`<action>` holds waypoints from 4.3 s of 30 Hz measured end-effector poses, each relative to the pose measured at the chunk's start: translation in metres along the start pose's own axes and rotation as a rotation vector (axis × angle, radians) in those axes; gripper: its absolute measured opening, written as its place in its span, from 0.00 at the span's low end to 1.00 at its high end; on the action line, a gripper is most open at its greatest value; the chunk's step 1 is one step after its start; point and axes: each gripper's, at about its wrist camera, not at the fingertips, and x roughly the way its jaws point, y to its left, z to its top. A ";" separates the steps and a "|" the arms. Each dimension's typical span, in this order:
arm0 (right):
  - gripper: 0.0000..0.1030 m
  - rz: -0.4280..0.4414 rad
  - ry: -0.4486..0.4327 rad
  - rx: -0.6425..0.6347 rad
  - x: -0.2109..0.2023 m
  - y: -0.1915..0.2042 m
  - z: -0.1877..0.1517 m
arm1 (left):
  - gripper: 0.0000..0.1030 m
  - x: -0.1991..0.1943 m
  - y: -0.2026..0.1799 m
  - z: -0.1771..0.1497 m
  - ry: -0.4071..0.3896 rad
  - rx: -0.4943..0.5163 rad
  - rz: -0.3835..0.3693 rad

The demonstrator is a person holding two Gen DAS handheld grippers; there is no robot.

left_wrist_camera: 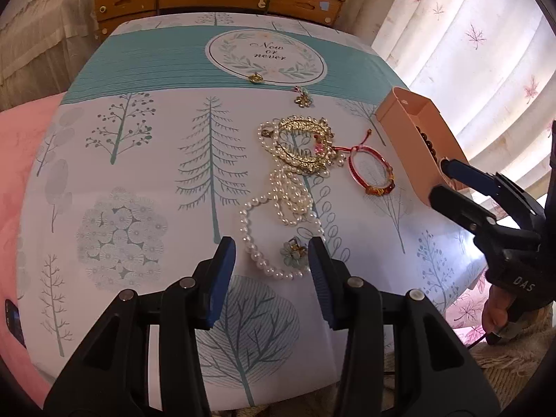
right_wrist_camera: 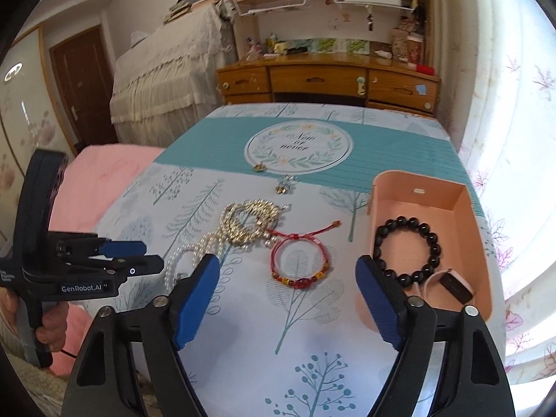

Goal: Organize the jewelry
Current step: 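Withdraw both open tools from the tray toward the remaining jewelry, then grasp the pearl necklace with the left tool while the right tool grasps the red string bracelet, then lower the pearl necklace and red bracelet into the peach tray and release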

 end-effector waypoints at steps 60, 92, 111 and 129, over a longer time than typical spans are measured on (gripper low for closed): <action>0.07 0.219 0.116 0.086 0.052 -0.038 0.044 | 0.06 -0.020 -0.027 0.116 -0.041 0.022 -0.041; 0.07 0.058 -0.075 0.406 -0.064 -0.207 0.005 | 0.03 0.038 -0.249 0.185 -0.078 0.274 -0.162; 0.07 0.099 0.006 0.389 -0.001 -0.193 -0.009 | 0.45 0.076 -0.216 0.163 -0.017 0.209 -0.080; 0.20 0.041 0.021 0.381 0.049 -0.180 0.037 | 0.45 0.001 -0.092 0.118 -0.161 0.064 0.088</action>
